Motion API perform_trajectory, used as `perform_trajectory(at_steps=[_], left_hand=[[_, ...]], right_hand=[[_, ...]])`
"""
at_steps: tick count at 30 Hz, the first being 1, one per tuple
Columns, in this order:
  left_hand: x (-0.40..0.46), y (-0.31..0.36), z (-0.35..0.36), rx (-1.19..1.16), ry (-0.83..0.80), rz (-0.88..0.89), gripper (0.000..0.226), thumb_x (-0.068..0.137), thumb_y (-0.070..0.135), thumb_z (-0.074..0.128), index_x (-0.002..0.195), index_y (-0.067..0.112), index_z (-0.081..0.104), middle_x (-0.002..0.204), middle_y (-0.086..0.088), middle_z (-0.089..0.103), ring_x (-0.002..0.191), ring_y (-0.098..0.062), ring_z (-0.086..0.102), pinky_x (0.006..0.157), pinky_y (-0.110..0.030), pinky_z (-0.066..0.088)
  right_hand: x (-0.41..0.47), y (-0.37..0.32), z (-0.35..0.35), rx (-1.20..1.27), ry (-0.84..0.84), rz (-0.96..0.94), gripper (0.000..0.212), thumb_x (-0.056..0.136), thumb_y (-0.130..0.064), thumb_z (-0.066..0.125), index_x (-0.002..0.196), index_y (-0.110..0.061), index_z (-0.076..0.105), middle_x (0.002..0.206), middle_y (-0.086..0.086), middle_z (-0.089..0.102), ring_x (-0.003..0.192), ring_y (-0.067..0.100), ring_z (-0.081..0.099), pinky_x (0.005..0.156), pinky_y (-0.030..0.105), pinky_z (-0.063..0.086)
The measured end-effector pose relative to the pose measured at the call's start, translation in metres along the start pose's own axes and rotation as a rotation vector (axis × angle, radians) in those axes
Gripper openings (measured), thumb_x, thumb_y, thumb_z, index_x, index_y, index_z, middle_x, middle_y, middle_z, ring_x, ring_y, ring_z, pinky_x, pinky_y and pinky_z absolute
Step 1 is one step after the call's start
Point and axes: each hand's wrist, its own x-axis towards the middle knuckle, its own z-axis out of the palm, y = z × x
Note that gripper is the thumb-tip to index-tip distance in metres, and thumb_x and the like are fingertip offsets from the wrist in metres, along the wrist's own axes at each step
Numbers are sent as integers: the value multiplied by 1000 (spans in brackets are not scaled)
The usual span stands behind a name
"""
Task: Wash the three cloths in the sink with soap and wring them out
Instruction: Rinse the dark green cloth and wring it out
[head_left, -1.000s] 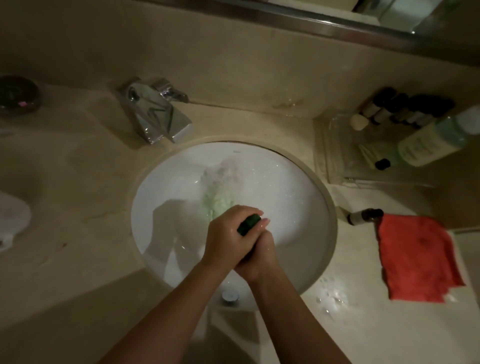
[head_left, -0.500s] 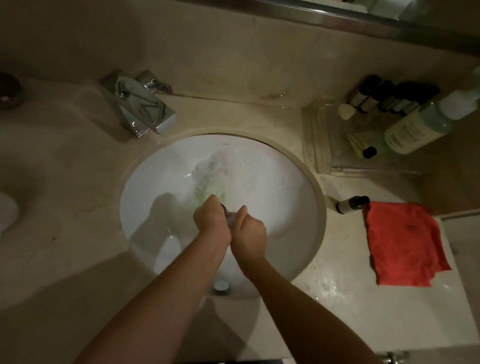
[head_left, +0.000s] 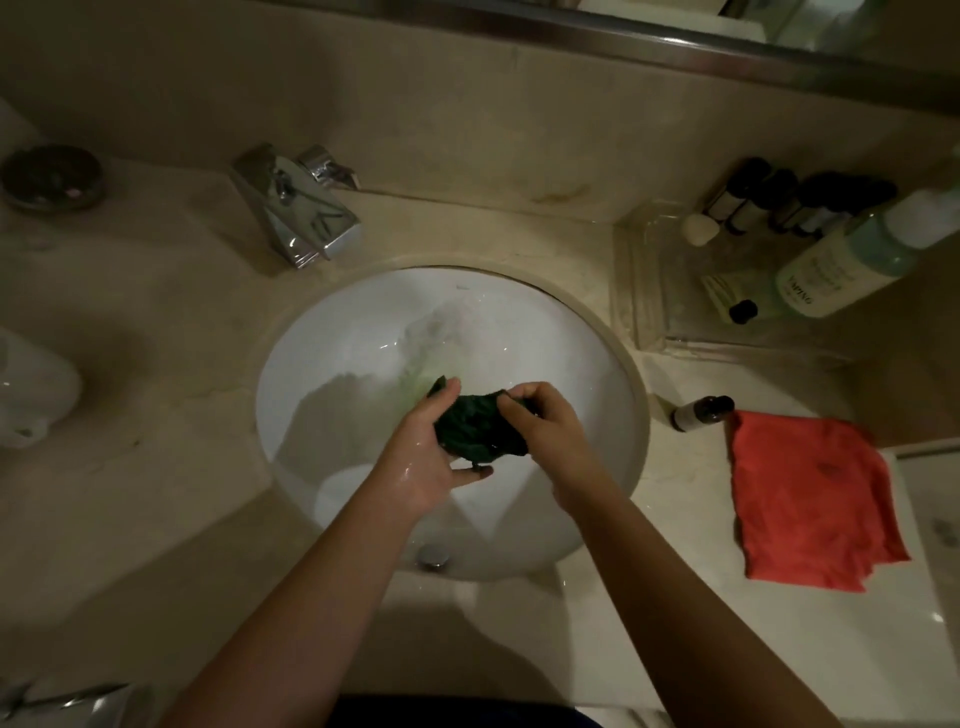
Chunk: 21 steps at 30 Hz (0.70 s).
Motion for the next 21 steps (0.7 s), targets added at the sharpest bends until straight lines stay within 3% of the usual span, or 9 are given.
perform_trajectory(at_steps=[4, 5, 7, 9, 13, 15, 18, 19, 21], left_hand=[[-9, 2, 1, -10, -81, 102, 28, 91, 14, 59, 118, 21, 60, 127, -14, 63, 114, -30, 61, 85, -52, 54], [-12, 3, 3, -4, -82, 121, 28, 92, 12, 58, 119, 21, 61, 124, -14, 64, 112, -29, 61, 83, -50, 54], [-18, 4, 7, -6, -82, 141, 28, 93, 10, 51, 117, 19, 63, 115, -13, 65, 103, -28, 62, 80, -43, 52], [-22, 5, 8, -22, -74, 157, 33, 91, 6, 44, 114, 16, 64, 106, -12, 65, 93, -25, 62, 77, -38, 48], [-29, 7, 8, -42, -37, 173, 34, 86, 4, 40, 106, 10, 66, 99, -14, 68, 86, -27, 67, 85, -47, 50], [-33, 9, 8, -134, -46, 159, 31, 85, 7, 42, 106, 7, 64, 101, -16, 69, 94, -31, 65, 90, -51, 50], [-36, 11, 6, -178, -58, 134, 35, 85, 13, 46, 115, 4, 62, 109, -17, 68, 99, -30, 64, 83, -48, 52], [-36, 11, 5, -170, -52, 123, 36, 85, 14, 47, 118, 5, 61, 112, -17, 67, 101, -30, 63, 81, -47, 52], [-38, 9, 1, -125, -37, 110, 39, 85, 13, 51, 122, 3, 58, 119, -20, 65, 107, -32, 61, 82, -47, 52]], right_hand=[[-1, -12, -19, 64, -20, -48, 12, 94, -10, 57, 83, -14, 58, 90, 10, 64, 81, 21, 62, 71, 36, 56], [-1, -15, -21, 95, -28, -52, 13, 95, -9, 56, 83, -13, 58, 92, 12, 64, 80, 21, 63, 70, 37, 57], [-1, -20, -24, 140, -27, -67, 13, 96, -6, 54, 84, -11, 56, 93, 11, 64, 79, 17, 64, 60, 25, 55], [-1, -22, -26, 154, -5, -98, 12, 97, -8, 53, 86, -12, 55, 96, 7, 65, 84, 16, 63, 59, 17, 51], [-1, -25, -19, 45, -2, -126, 11, 99, -21, 51, 96, -14, 59, 97, -2, 64, 84, 4, 60, 63, 10, 46], [-3, -23, -11, -52, 52, -90, 17, 101, -30, 47, 105, -18, 57, 104, -2, 61, 92, 8, 58, 73, 18, 45], [-14, -19, -2, -98, 226, 48, 28, 101, -36, 43, 89, -12, 50, 84, 3, 55, 79, 18, 52, 69, 29, 43], [-19, -17, -1, -80, 231, 99, 36, 101, -39, 41, 82, -10, 50, 78, 6, 53, 75, 20, 50, 67, 30, 41], [-29, -16, 2, -82, 77, 182, 54, 101, -49, 35, 78, -6, 59, 74, 7, 60, 73, 20, 55, 68, 31, 44]])
